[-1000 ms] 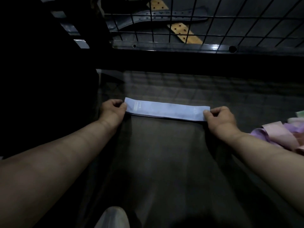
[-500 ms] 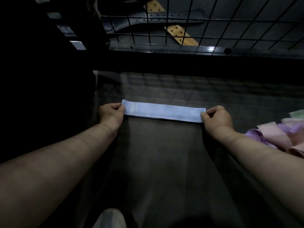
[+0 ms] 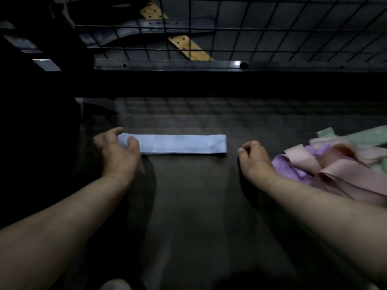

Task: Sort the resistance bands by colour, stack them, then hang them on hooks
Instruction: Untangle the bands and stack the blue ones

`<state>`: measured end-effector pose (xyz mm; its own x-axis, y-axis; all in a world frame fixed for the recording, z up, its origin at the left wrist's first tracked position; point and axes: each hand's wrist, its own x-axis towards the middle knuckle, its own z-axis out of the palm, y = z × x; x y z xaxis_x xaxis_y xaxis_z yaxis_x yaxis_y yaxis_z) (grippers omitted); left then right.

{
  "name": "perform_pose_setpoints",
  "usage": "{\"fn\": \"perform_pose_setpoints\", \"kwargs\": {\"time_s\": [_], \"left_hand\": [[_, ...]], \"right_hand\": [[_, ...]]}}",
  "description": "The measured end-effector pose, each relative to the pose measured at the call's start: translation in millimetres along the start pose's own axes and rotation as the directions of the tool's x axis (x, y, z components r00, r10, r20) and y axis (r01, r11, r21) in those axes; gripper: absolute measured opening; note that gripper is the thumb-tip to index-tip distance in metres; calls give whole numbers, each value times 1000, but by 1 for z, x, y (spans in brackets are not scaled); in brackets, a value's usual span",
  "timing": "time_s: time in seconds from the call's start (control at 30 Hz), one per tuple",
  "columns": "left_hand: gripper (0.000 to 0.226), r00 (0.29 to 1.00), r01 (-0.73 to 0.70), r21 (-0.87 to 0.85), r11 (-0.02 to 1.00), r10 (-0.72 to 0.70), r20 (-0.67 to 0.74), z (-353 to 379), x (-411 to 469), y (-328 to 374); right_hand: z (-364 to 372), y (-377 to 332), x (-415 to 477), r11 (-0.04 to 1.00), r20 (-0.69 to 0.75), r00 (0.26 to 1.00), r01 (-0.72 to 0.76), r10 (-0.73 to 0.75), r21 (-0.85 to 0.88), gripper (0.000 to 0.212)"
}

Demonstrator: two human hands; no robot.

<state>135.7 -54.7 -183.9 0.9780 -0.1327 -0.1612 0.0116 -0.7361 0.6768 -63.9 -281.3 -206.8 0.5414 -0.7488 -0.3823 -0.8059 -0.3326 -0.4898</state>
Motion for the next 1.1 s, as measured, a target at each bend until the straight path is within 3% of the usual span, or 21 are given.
{"fn": "perform_pose_setpoints", "kwargs": {"time_s": [0.07, 0.1, 0.17, 0.23, 0.3, 0.4, 0.43, 0.53, 0.67, 0.73, 0.8, 0.9, 1.0, 1.07, 1.1], "left_hand": [[35, 989, -120, 51, 991, 115, 90, 7, -15, 18], [34, 971, -206, 74, 976, 194, 137, 11, -22, 26], [32, 917, -348, 75, 935, 322, 235, 20, -39, 43], [29, 848, -447, 49, 893, 405, 343, 30, -59, 58], [27, 754, -541, 18, 841, 475, 453, 42, -77, 73], [33, 535, -659, -17, 752, 484, 693, 66, -97, 96], [30, 458, -674, -14, 739, 432, 777, 74, -103, 105], [30, 236, -780, 17, 626, 268, 934, 92, -123, 134], [37, 48, -914, -18, 405, 152, 987, 118, -152, 186], [42, 27, -935, -17, 354, 118, 993, 134, -167, 208], [42, 33, -925, -12, 380, 112, 993, 151, -182, 221], [44, 128, -818, -17, 575, 210, 969, 178, -204, 218], [78, 294, -427, -99, 899, 242, 925, 194, -224, 204], [106, 318, -185, -179, 966, 231, 919, 195, -233, 202], [108, 301, -59, -210, 976, 218, 928, 194, -235, 204]], "right_hand": [[-15, 23, -11, 953, 108, 972, 225, -207, -202, 21], [-27, 35, -18, 871, 217, 924, 373, -315, -322, 22], [-57, 63, -33, 609, 426, 792, 609, -437, -507, 30], [-90, 97, -47, 413, 509, 747, 663, -428, -624, 43], [-121, 131, -58, 459, 449, 832, 554, -325, -694, 54], [-158, 165, -63, 508, 310, 948, 301, -68, -807, 77], [-168, 177, -65, 506, 276, 961, 238, 1, -829, 85], [-185, 198, -71, 660, 220, 949, 16, 228, -751, 83], [-187, 205, -69, 773, 218, 967, 38, 131, -634, 75], [-194, 203, -66, 863, 148, 987, 14, 70, -505, 70], [-202, 201, -59, 917, 91, 996, 12, 26, -400, 69], [-212, 191, -50, 980, 21, 1000, -3, 7, -200, 61], [-221, 175, -41, 979, -78, 997, -3, 19, 204, 48], [-226, 161, -40, 893, -60, 994, -53, 89, 447, 52], [-226, 153, -40, 861, -25, 995, -68, 93, 505, 56]]}}
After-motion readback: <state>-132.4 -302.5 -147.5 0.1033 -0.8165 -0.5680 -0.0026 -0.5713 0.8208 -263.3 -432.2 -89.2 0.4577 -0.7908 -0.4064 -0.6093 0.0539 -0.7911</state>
